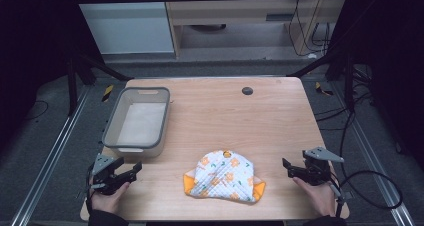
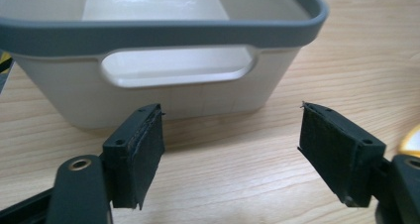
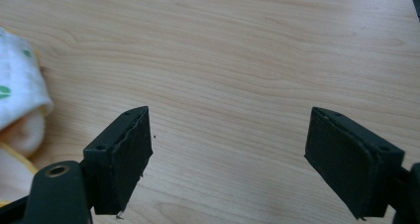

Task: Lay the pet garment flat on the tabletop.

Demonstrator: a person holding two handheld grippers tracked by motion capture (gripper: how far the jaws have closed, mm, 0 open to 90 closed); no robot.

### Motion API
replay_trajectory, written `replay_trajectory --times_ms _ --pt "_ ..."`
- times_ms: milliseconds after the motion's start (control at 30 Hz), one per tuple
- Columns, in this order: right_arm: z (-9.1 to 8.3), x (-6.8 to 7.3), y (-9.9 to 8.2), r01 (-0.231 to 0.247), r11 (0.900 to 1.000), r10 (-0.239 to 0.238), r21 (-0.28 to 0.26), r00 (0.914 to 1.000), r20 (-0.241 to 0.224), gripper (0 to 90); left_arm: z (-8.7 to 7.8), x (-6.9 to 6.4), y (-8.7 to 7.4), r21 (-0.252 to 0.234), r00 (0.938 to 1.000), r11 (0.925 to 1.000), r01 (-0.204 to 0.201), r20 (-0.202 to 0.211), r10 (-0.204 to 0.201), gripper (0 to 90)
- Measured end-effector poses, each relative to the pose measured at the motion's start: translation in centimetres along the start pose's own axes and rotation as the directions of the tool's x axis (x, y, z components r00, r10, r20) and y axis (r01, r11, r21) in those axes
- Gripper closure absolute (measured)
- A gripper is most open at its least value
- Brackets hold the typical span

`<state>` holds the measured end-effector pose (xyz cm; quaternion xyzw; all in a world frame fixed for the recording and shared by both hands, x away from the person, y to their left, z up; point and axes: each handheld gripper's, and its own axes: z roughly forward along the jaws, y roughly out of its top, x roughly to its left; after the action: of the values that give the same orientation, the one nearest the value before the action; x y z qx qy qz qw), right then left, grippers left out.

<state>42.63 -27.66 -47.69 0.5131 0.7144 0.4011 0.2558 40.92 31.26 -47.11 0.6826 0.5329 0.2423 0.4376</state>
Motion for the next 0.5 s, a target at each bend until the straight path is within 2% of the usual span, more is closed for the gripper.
replay_trajectory --times_ms 133,200,367,500 --pt "-0.2 0.4 0.1 -0.012 0.9999 0.012 -0.008 0.9998 -0.017 20.2 -0.2 -0.6 0.0 -0.002 0.9998 0.9999 -0.013 0.018 0.013 28.9" --pt "-0.4 0.7 0.3 -0.001 0.9998 0.000 -0.020 0.9998 -0.020 21.7 -0.3 -1.2 0.1 -0.003 0.9987 0.9995 -0.030 0.041 0.030 30.2" --pt "-0.6 1.0 0.6 0.004 0.9996 -0.005 -0.029 0.9995 -0.031 24.0 -0.4 -1.7 0.3 -0.006 0.9966 0.9986 -0.053 0.063 0.053 32.4" --pt "-0.8 1.2 1.1 0.015 0.9989 -0.017 -0.045 0.9989 -0.044 25.1 -0.5 -1.9 0.7 -0.016 0.9960 0.9989 -0.044 0.077 0.045 32.7"
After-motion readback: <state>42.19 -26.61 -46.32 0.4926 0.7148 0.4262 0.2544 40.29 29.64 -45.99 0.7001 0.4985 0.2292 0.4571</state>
